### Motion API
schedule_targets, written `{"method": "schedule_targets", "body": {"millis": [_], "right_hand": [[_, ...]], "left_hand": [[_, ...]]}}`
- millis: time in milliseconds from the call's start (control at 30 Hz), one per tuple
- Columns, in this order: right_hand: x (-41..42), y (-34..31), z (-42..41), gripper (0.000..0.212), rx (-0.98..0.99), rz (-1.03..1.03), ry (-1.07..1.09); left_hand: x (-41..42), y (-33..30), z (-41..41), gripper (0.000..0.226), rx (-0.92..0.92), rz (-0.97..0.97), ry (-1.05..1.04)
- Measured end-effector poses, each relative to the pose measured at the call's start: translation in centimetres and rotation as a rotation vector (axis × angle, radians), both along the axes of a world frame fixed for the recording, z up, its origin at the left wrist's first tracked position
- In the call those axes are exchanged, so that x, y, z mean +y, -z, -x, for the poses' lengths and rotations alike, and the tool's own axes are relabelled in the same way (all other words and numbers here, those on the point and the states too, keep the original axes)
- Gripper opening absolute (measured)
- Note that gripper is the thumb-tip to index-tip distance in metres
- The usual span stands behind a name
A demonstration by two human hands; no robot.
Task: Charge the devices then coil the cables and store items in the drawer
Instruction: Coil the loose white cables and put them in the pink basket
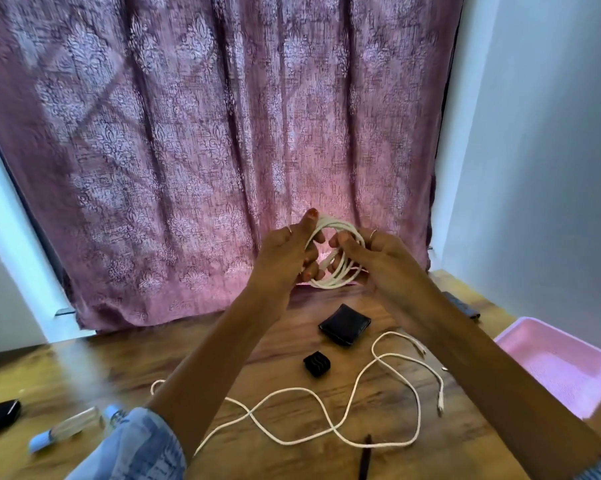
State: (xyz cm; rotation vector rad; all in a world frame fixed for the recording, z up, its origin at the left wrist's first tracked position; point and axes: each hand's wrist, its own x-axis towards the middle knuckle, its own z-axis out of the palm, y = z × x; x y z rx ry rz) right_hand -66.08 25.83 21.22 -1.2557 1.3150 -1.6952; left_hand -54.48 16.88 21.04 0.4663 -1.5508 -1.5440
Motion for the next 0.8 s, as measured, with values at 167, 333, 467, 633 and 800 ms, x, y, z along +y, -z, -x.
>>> {"method": "schedule_targets", "body": {"millis": [167, 333, 467, 633, 800], "right_hand": [[0.1, 1.0, -1.1, 0.016, -0.273, 0.008, -0.05], [0.3, 1.5, -1.0, 0.016, -0.388, 0.086, -0.117], [0.6, 1.7, -1.5, 0.026, -0.418, 0.112, -0.063], [1.3, 3.4, -1.5, 0.019, -0.224, 0.099, 0.289], [1.9, 4.1, -1.7, 0.016, -0.171, 0.141, 0.457]], "left_hand": [[-0.5, 0.9, 0.5, 0.044, -0.123, 0.387, -0.281], [-0.6, 1.0, 0.9, 0.045, -0.128, 0.496, -0.305], [-0.2, 1.0, 1.5, 0.042, -0.123, 0.575, -0.304], [-0.4, 2.2, 2.3, 0.032, -0.212, 0.644, -0.156], [-0.1, 3.1, 2.9, 0.016, -0.273, 0.745, -0.05]]}}
